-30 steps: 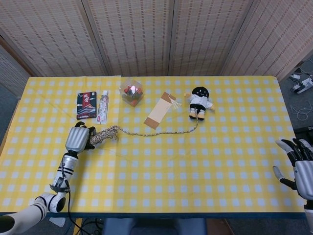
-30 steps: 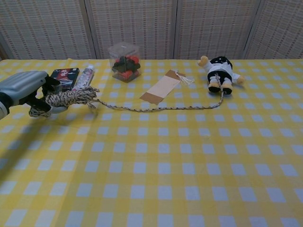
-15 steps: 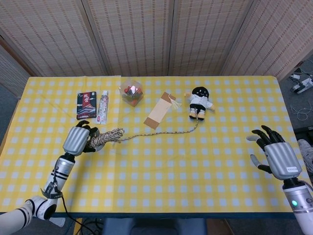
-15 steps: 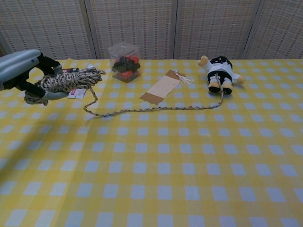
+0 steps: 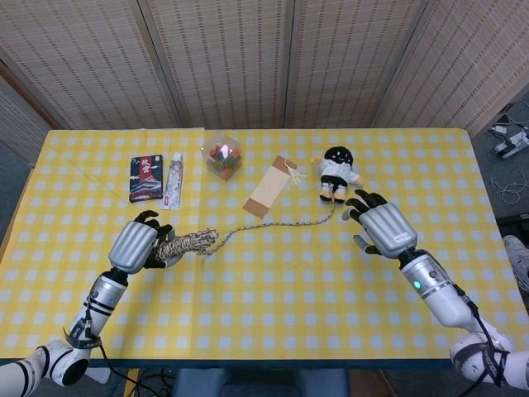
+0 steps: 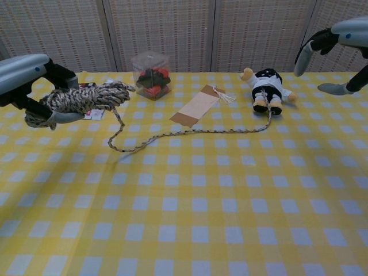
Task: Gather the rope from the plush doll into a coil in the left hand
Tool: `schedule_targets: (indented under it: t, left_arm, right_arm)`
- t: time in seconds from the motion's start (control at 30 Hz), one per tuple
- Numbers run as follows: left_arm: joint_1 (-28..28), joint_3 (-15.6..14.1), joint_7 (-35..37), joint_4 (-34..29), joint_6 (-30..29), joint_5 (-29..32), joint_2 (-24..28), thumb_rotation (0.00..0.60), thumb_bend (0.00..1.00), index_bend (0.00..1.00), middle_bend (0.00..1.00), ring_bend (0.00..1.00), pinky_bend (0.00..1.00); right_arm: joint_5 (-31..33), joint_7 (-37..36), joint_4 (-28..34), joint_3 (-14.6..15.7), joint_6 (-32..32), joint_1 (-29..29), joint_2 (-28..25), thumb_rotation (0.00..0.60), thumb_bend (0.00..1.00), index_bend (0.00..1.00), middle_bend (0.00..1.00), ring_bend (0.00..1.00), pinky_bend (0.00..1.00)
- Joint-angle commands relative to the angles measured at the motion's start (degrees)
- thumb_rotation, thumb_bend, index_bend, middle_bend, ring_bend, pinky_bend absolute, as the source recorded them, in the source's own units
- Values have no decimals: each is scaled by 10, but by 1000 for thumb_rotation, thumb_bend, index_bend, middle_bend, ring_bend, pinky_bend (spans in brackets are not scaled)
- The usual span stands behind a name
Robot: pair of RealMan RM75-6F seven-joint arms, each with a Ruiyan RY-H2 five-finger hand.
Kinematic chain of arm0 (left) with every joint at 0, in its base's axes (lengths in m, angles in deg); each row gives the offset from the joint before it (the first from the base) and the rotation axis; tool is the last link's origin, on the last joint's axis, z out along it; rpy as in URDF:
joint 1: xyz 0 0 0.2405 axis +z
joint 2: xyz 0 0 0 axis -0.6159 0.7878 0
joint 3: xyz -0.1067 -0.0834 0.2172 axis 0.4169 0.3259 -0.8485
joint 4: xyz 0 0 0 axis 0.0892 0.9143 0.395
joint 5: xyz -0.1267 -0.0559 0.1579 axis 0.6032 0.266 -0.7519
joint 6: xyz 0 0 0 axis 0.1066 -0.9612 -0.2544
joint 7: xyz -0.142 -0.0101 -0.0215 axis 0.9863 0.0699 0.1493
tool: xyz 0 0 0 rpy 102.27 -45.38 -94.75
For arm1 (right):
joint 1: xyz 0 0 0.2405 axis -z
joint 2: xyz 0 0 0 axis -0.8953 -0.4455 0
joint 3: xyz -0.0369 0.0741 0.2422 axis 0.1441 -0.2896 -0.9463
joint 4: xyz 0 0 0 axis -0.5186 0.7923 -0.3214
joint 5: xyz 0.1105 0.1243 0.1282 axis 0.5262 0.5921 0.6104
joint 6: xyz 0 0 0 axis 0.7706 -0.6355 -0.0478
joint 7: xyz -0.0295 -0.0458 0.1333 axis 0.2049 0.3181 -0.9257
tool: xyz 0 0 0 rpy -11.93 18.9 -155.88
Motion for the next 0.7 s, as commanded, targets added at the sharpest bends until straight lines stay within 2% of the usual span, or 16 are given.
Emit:
schedule_targets:
  t: [0.03,0.37,0.57,0.7]
  left_arm:
    - [3,0,-4,-7,-4,0,4,484,229,742,746,532,229]
    - [15,-3,-18,-33,-16,1,15,485,229,742,746,532,229]
    - [19,-5,-26,-39,-19,-2,16,487,228,742,746,532,229]
    - [20,-7,-31,-45,-19,-5,18,486,229,742,746,532,229]
  right_arm:
    - [28,27,-34,-8,-24,-32,36,600,353,354,218,68,159]
    - [107,76,-142,3,-88,-107,127,600,353,368,218,63,152]
    - [140,86,-198,8,-105,-134,175,600,353,372,196,1,30]
    - [159,101,-255,13,-104,-155,225,600,353,380,172,0,0]
